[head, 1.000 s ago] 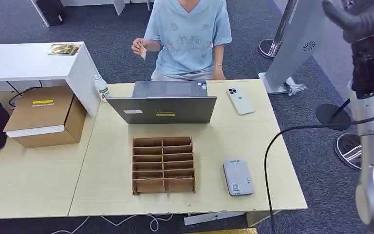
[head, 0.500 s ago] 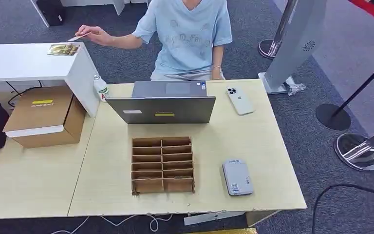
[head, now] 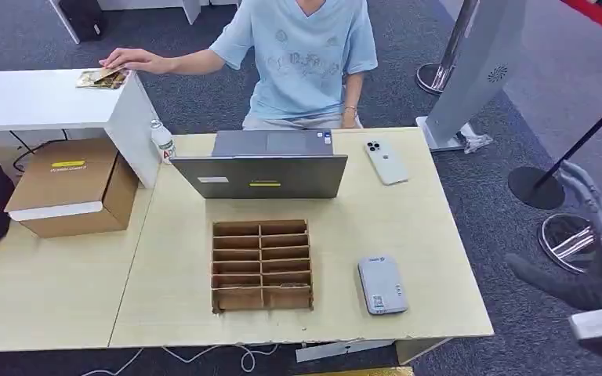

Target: Pass the card to the sensor for recognition and then transmit it.

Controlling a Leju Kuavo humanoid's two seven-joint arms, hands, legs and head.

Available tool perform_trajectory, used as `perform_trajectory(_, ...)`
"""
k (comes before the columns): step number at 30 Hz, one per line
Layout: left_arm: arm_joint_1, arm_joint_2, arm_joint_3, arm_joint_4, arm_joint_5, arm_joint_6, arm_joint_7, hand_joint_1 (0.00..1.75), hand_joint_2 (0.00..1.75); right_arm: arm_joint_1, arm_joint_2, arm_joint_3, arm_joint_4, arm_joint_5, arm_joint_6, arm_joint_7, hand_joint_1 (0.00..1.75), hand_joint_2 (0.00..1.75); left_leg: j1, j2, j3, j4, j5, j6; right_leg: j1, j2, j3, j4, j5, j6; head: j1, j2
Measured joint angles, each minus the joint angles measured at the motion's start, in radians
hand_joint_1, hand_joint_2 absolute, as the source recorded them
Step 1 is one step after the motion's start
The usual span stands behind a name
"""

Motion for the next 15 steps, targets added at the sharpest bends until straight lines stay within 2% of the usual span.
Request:
perform_trajectory(2,0.0,0.0,0.0,0.0,-0.009,0.0,-0.002,0.0,0.0,0.048,0.03,0.039,-0.011,0.112,-0.144,0.007,0.0,1.75,0.0,0.0,0.0,0.0,0.0,0.0,0.0,0.0,0.0,0.0,0.0,0.0,0.001,0.0)
perform_trajectory(4,0.0,-0.001,0.0,0.0,-0.014,0.002,-0.007,0.0,0.0,0.092,0.052,0.09,-0.012,0.18,-0.271,0.041,0.0,1.75,0.0,0.0,0.0,0.0,0.0,0.0,0.0,0.0,0.0,0.0,0.0,0.0,0.001,0.0)
perform_trajectory(6,0.001,-0.003,0.001,0.0,-0.016,0.005,-0.008,0.0,0.0,0.129,0.076,0.138,-0.011,0.248,-0.363,0.078,0.0,1.75,0.0,0.0,0.0,0.0,0.0,0.0,0.0,0.0,0.0,0.0,0.0,0.0,0.001,0.0)
perform_trajectory(7,0.002,-0.004,0.001,0.0,-0.018,0.01,-0.008,0.0,0.0,0.146,0.097,0.161,-0.01,0.281,-0.39,0.082,0.0,1.75,0.0,0.0,0.0,0.0,0.0,0.0,0.0,0.0,0.0,0.0,0.0,0.0,0.0,0.0)
perform_trajectory(9,0.002,-0.006,0.001,0.0,-0.024,0.014,-0.008,0.0,0.0,0.174,0.154,0.177,-0.004,0.357,-0.399,0.061,0.0,1.75,0.0,0.001,0.0,0.0,0.0,0.0,0.0,0.001,0.0,0.0,-0.001,0.0,0.0,0.0)
perform_trajectory(15,0.002,-0.014,0.001,0.0,-0.037,0.026,0.004,0.0,0.0,0.19,0.343,0.178,0.062,0.526,-0.404,-0.079,0.0,1.75,0.0,0.003,0.001,-0.001,0.0,0.0,0.0,0.002,0.0,0.0,-0.001,-0.001,0.0,0.0)
